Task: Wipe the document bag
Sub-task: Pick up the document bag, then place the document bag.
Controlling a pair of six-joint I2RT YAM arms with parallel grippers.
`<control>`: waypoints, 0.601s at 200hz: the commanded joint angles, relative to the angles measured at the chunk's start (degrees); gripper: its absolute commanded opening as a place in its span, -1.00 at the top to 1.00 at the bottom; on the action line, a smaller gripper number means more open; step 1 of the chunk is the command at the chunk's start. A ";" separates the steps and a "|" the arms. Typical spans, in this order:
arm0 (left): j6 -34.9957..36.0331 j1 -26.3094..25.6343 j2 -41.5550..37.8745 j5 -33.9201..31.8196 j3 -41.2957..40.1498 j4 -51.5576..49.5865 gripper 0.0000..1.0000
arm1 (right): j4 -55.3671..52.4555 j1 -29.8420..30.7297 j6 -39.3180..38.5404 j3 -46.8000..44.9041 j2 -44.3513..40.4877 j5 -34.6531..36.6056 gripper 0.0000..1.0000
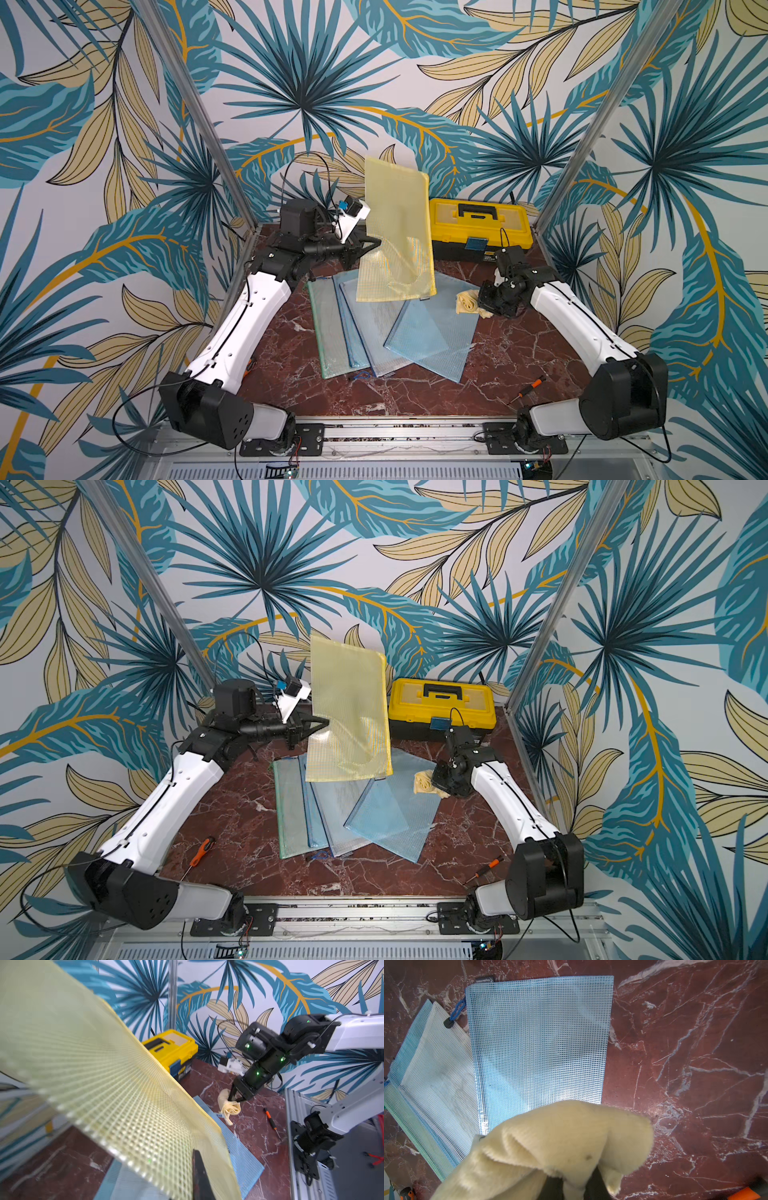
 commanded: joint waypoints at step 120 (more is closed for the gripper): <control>-21.95 -9.12 -1.70 -2.35 -36.07 33.99 0.92 | -1.46 4.19 -0.14 -0.15 1.51 2.40 1.00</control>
